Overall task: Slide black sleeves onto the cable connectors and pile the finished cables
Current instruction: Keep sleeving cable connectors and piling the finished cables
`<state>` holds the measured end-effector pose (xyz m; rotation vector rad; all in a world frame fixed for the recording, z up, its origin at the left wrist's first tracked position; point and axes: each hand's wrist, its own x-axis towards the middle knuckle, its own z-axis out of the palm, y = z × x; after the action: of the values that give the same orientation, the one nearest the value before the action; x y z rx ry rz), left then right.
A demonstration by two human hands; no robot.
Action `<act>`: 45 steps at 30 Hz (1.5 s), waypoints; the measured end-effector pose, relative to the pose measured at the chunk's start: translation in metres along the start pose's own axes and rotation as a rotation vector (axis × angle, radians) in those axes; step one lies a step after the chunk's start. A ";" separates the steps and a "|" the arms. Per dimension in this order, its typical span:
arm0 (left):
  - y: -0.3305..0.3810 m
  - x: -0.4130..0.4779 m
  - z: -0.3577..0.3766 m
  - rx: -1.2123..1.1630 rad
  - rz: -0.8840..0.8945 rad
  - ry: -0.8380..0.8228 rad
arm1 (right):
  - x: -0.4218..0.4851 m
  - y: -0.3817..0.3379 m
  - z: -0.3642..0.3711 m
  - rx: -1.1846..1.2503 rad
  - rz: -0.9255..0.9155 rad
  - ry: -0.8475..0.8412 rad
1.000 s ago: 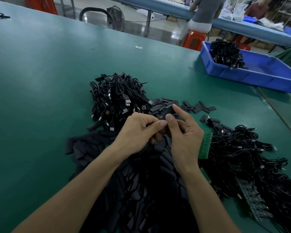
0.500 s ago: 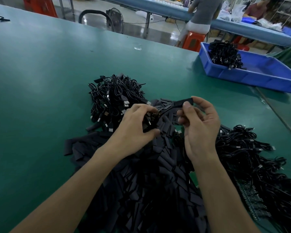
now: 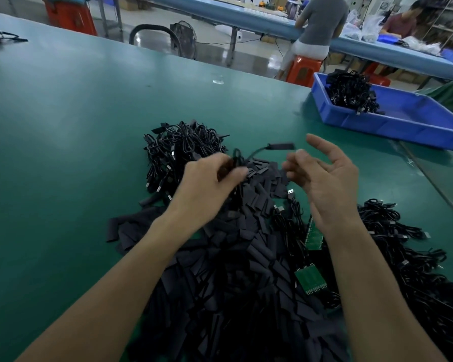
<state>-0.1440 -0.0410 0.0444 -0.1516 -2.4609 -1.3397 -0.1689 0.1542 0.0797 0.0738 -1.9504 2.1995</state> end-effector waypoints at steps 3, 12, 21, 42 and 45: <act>-0.002 0.017 -0.018 0.006 -0.073 0.140 | 0.007 0.003 -0.027 -0.408 0.011 0.049; -0.045 0.065 -0.041 0.107 -0.299 0.409 | -0.004 0.012 -0.063 -1.256 0.269 -0.217; -0.040 0.059 -0.029 0.171 -0.322 0.419 | -0.012 0.010 -0.047 -1.694 0.219 -0.430; -0.033 -0.012 0.025 -0.083 0.059 0.045 | -0.040 0.009 -0.012 -1.748 0.127 -0.402; -0.034 -0.017 0.029 -0.087 0.031 -0.073 | -0.034 0.011 -0.012 -1.568 0.140 -0.476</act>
<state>-0.1430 -0.0341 -0.0028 -0.2628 -2.4502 -1.4536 -0.1367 0.1610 0.0617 0.2138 -3.3325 0.1557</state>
